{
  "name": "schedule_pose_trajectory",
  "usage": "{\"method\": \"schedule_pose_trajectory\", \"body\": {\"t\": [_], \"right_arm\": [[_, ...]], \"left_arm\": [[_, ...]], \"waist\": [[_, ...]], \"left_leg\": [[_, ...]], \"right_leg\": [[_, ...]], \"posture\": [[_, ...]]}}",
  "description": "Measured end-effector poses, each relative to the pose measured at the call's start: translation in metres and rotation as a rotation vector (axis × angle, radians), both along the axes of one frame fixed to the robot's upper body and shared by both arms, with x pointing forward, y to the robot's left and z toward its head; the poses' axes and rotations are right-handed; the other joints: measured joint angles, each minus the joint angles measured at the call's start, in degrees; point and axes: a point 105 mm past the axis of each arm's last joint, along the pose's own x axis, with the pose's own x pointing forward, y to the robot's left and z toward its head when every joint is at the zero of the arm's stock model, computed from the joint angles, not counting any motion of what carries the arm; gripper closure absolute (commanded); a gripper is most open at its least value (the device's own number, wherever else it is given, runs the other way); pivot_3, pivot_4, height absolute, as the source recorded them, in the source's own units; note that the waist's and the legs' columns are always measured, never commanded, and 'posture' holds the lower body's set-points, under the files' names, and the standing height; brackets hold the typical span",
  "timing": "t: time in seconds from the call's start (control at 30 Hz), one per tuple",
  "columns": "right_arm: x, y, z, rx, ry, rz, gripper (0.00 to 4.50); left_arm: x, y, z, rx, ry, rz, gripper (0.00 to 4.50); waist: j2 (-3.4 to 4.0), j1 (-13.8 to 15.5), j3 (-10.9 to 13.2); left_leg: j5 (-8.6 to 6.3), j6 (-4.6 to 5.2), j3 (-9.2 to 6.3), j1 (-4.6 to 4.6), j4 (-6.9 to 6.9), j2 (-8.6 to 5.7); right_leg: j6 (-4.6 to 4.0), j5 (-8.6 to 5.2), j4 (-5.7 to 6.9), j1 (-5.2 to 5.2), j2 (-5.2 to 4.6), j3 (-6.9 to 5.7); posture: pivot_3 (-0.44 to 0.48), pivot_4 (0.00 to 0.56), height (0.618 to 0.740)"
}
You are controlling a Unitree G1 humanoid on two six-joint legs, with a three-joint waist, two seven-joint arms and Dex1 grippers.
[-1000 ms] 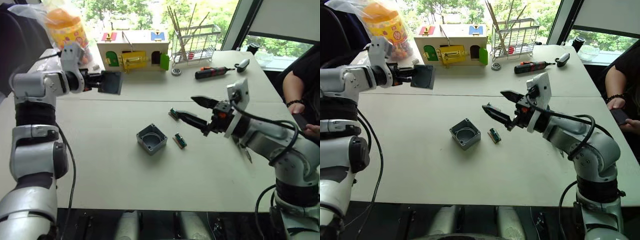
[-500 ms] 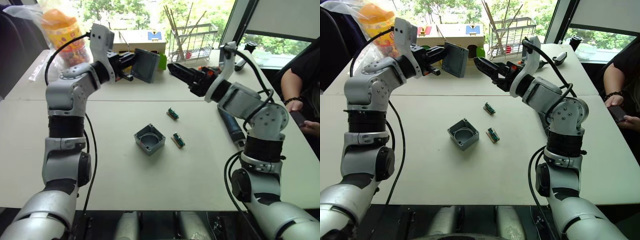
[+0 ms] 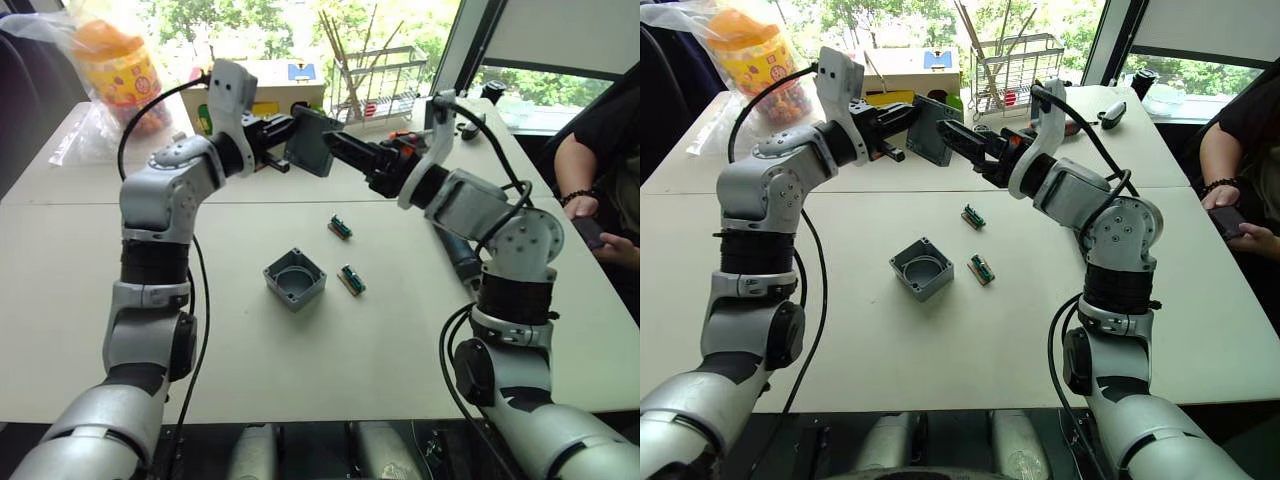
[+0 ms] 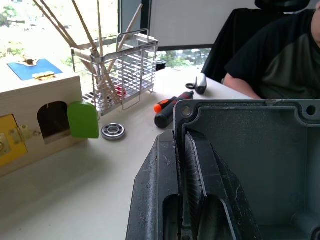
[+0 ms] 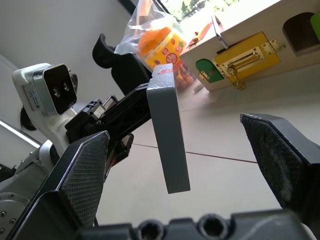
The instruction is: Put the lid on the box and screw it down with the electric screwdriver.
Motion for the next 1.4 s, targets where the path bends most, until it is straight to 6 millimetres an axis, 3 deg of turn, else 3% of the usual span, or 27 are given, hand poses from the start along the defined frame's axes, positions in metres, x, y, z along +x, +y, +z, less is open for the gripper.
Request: {"method": "schedule_pose_trajectory", "body": {"t": [0.2,0.33,0.6,0.7,0.83,0.97,1.03,1.13,1.17,1.23,1.3,1.4], "right_arm": [[0.001,0.001,-0.008,-0.004,0.016,-0.003,0.0],[0.001,0.002,-0.01,-0.008,0.021,-0.002,0.96],[0.0,0.008,-0.01,0.003,0.011,0.01,4.36],[0.0,0.009,-0.011,0.001,0.015,0.011,4.36],[0.001,0.006,-0.013,0.014,0.02,-0.001,4.36],[0.002,0.001,-0.017,0.027,0.026,-0.02,4.36],[0.003,0.0,-0.019,0.026,0.027,-0.028,4.36],[0.004,-0.009,-0.016,-0.017,-0.042,-0.1,4.36],[0.003,-0.015,-0.014,-0.071,-0.103,-0.141,4.36],[-0.003,-0.026,-0.015,-0.213,-0.243,-0.213,4.36],[-0.017,-0.025,-0.024,-0.437,-0.436,-0.235,4.36],[-0.041,-0.009,-0.053,-0.747,-0.728,-0.166,4.36]], "left_arm": [[-0.003,-0.004,0.002,-0.012,0.003,-0.015,4.43],[-0.005,-0.006,0.004,-0.023,-0.003,-0.032,4.5],[-0.006,-0.006,0.004,-0.026,0.009,-0.028,4.5],[-0.006,-0.005,0.002,-0.025,0.012,-0.025,4.5],[-0.008,-0.003,0.003,-0.052,0.022,-0.051,3.1],[-0.011,0.012,0.009,-0.115,0.039,-0.068,1.01],[-0.013,0.024,0.014,-0.158,0.064,-0.082,0.17],[-0.018,0.055,0.026,-0.243,0.117,-0.107,0.17],[-0.018,0.068,0.029,-0.268,0.129,-0.096,0.45],[-0.017,0.088,0.031,-0.297,0.143,-0.058,1.15],[-0.015,0.102,0.028,-0.319,0.164,-0.029,2.18],[-0.014,0.098,0.018,-0.304,0.196,-0.052,3.63]], "waist": [[0.0,0.0,0.0],[0.0,0.0,0.0],[0.0,0.0,0.0],[0.0,0.0,0.0],[0.0,0.0,0.0],[0.0,-0.1,0.0],[0.0,-0.1,0.0],[0.01,-0.3,0.0],[0.02,-0.3,0.0],[0.01,0.1,0.0],[0.01,0.2,0.0],[0.01,0.2,0.0]], "left_leg": [[0.0,0.0,0.0,0.0,-0.01,0.0],[0.0,0.0,0.0,0.0,-0.01,0.0],[0.0,0.0,-0.01,0.0,-0.01,0.0],[0.0,0.0,-0.01,0.0,-0.01,-0.01],[0.0,0.0,-0.01,0.0,-0.01,-0.01],[0.0,0.0,-0.01,0.01,-0.03,0.01],[0.0,0.0,0.0,0.01,-0.04,0.01],[0.0,0.0,0.0,0.01,-0.08,-0.01],[0.0,0.0,-0.01,0.01,-0.08,-0.02],[0.0,0.0,-0.06,0.01,-0.09,-0.12],[0.0,0.01,-0.12,0.0,-0.07,-0.23],[0.0,0.01,-0.12,0.0,-0.02,-0.39]], "right_leg": [[0.0,0.0,0.0,0.0,0.0,0.0],[0.0,0.0,-0.01,0.0,0.0,0.0],[0.0,0.0,-0.01,0.0,0.0,0.0],[0.0,0.0,-0.01,0.0,-0.01,0.0],[0.0,0.0,-0.01,0.0,0.0,0.0],[0.0,0.0,-0.01,-0.01,0.02,0.0],[0.0,0.0,-0.01,-0.03,0.02,0.0],[0.0,0.0,-0.01,-0.06,0.06,0.0],[0.0,0.0,-0.01,-0.07,0.06,0.0],[0.01,0.0,0.01,-0.07,0.05,-0.02],[0.01,-0.01,-0.02,-0.01,0.02,-0.05],[0.04,-0.03,-0.09,0.03,-0.04,-0.05]], "posture": [[0.0,0.15,0.74],[0.0,0.15,0.74],[0.0,0.15,0.74],[0.0,0.15,0.74],[0.0,0.15,0.74],[0.0,0.15,0.74],[0.0,0.15,0.74],[0.0,0.15,0.74],[0.0,0.15,0.74],[0.0,0.15,0.74],[0.0,0.15,0.74],[0.0,0.15,0.74]]}}
